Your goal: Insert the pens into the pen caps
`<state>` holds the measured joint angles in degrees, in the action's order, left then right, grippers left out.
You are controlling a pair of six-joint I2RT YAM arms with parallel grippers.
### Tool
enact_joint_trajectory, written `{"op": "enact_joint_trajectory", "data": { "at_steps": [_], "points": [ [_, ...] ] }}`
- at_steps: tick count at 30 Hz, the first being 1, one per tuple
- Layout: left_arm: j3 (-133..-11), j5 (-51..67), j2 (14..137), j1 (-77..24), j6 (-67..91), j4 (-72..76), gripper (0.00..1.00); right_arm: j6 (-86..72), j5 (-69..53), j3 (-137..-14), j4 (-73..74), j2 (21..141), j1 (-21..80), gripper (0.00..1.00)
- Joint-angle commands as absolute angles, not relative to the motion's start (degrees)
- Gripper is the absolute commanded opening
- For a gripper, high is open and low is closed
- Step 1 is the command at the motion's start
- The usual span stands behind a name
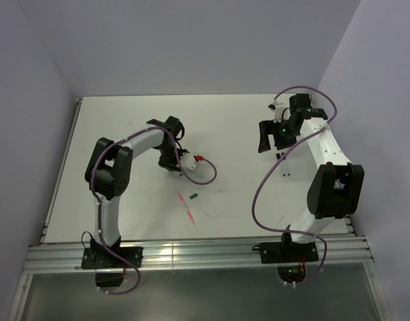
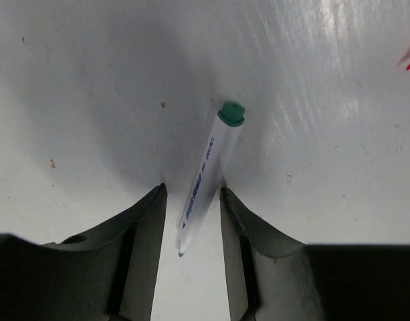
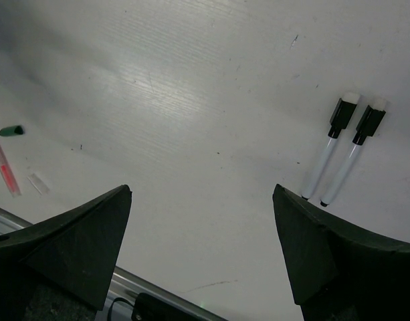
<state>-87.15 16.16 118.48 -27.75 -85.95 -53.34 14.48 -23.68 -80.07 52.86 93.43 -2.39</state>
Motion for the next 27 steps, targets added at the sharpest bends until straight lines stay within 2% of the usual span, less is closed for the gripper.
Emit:
{"op": "enact_joint_trajectory", "data": {
  "at_steps": [1, 5, 11, 12, 19, 27],
  "points": [
    [-84.2, 13.89, 119.88, -26.46, -89.82, -51.94, 0.43, 15.21, -24.87, -80.42, 53.17, 92.64, -2.11, 0.94],
    [-83.15, 13.27, 119.88, -26.19, -90.88, -52.03, 0.33, 15.03, -25.66, -80.42, 53.35, 92.9, -2.02, 0.94],
    [-79.99, 12.57, 118.22, -26.54, -91.58, -49.67, 0.09, 14.41, -28.56, -80.33, 53.52, 93.6, -1.5, 0.93],
    [-78.33, 12.39, 117.34, -26.98, -89.84, -46.44, 0.0, 14.15, -28.91, -80.33, 53.35, 93.43, -1.06, 0.93],
    [-70.32, 14.23, 95.06, -28.91, -93.68, -35.35, 0.0, 12.31, -40.14, -85.06, 52.12, 92.81, 0.87, 0.92],
    [-54.52, 18.36, 73.69, -33.4, -102.99, -10.58, 0.0, 7.75, -50.09, -85.08, 47.48, 89.83, 10.01, 0.92]
  ]
}}
